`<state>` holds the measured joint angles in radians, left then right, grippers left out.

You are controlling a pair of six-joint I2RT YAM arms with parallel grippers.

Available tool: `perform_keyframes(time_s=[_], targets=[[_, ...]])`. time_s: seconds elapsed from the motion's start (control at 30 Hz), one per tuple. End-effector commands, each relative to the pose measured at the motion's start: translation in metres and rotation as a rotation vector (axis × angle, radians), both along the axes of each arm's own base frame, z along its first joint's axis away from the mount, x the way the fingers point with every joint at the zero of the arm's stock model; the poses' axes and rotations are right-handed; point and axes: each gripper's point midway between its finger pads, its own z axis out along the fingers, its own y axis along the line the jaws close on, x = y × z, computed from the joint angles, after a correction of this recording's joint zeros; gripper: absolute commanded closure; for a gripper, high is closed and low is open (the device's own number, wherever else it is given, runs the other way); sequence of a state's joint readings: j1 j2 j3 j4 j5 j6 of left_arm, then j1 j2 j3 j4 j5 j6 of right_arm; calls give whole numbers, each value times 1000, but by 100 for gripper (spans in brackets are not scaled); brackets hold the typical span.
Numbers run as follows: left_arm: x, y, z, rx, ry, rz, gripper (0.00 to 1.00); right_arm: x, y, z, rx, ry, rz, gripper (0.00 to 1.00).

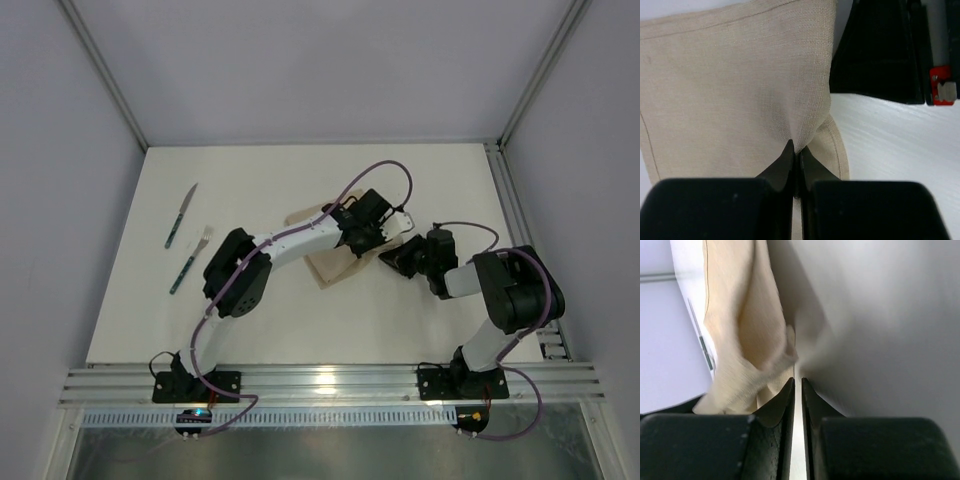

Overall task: Fold the napkin into a case and place the utensils inside
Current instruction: Rotate the lower triangle-folded napkin at the center of the board.

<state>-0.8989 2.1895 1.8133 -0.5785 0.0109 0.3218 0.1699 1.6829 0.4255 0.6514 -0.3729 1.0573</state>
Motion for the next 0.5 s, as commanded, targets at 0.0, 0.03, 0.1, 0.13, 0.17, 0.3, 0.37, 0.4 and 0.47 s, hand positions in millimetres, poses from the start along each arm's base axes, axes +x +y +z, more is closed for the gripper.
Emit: perform_keyframes(time_s=[0.0, 0.03, 0.1, 0.13, 0.17, 0.3, 0.37, 0.4, 0.47], targets=[[1, 3, 30, -67, -18, 8, 100, 17, -22, 11, -95, -65, -106, 86], [3, 5, 31, -66, -21, 13, 100, 18, -28, 20, -113, -89, -124, 86], [5, 6, 32, -67, -23, 15, 100, 15, -42, 18, -160, -71, -160, 85], [5, 7, 31, -68, -22, 16, 100, 14, -49, 20, -172, -79, -172, 85], [4, 6, 31, -72, -19, 12, 100, 12, -61, 21, -175, -77, -202, 85], [5, 3, 19, -64, -2, 7, 100, 12, -82, 36, -222, -97, -219, 82], [3, 3, 13, -55, 8, 0, 100, 13, -85, 39, -236, -103, -196, 79], [1, 2, 7, -53, 22, -7, 99, 13, -94, 38, -234, -95, -215, 78], [-6, 4, -1, -38, 57, -33, 93, 12, -96, 40, -227, -97, -208, 76]])
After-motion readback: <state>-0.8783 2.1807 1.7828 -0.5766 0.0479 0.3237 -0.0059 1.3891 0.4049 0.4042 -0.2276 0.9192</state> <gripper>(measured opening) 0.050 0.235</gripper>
